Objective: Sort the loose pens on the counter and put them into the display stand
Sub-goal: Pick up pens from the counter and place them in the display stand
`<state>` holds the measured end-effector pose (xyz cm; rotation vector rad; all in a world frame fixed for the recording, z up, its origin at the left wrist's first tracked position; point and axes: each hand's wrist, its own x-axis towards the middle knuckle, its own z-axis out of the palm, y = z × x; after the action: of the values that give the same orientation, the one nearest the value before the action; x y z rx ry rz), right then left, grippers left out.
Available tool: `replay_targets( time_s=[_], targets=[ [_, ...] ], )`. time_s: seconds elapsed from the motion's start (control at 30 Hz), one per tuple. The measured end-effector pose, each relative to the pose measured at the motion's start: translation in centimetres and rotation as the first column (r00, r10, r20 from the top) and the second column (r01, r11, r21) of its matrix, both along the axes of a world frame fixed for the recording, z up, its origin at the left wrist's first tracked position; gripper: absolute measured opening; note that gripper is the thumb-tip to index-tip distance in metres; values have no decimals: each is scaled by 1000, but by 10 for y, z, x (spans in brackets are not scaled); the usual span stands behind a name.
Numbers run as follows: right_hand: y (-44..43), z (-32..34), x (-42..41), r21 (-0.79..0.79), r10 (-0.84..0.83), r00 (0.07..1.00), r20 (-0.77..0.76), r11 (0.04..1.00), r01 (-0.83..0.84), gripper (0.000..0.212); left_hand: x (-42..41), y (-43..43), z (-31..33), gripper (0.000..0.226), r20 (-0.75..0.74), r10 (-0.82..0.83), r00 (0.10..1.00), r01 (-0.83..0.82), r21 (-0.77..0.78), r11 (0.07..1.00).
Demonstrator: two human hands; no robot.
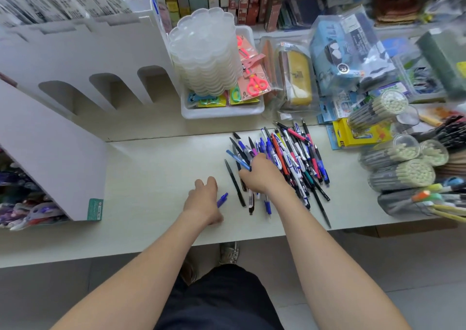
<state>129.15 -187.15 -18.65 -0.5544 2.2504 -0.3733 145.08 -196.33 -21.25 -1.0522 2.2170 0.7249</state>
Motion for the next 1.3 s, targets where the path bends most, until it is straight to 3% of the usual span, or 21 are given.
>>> replay_targets(
  time_s=[0.13,0.27,0.43,0.5,0.57,0.67,0.7,0.8,0.87,0.97,1.1,1.3],
  targets=[
    [21,5,5,-87,-71,987,147,993,85,26,0,3,-12,24,-84,56,995,-61,-56,997],
    [37,18,15,-56,-148,941,304,983,173,24,-15,4,-17,25,-248,365,897,-345,123,931],
    [57,27,21,8,-261,804,534,953,304,9,-29,7,-27,7,-311,543,780,-456,310,834],
    [64,31,21,24,-291,753,590,939,344,5,-30,11,-15,24,-309,581,753,-502,300,811],
    [67,37,23,7,-282,732,620,935,354,5,-32,18,8,53,-217,698,683,-601,377,705],
    [66,44,33,-48,-204,740,641,952,303,13,-38,27,36,84,95,773,627,-602,689,404],
    [64,46,38,-61,-171,742,648,960,275,15,-40,30,41,81,143,766,627,-583,738,339],
    [61,53,51,-121,-47,799,599,981,149,4,-43,32,37,59,182,813,553,-627,734,262],
    [59,53,57,-143,18,841,540,987,71,10,-44,33,30,46,210,867,453,-662,730,169],
    [62,45,59,-141,7,845,535,987,81,42,-43,37,26,11,224,908,355,-654,754,69],
    [73,40,53,-110,-98,814,573,974,196,56,-41,45,31,22,188,949,252,-611,791,5],
    [76,41,47,-249,-71,803,592,931,265,63,-44,45,44,9,32,998,50,-580,814,3]
  ],
)
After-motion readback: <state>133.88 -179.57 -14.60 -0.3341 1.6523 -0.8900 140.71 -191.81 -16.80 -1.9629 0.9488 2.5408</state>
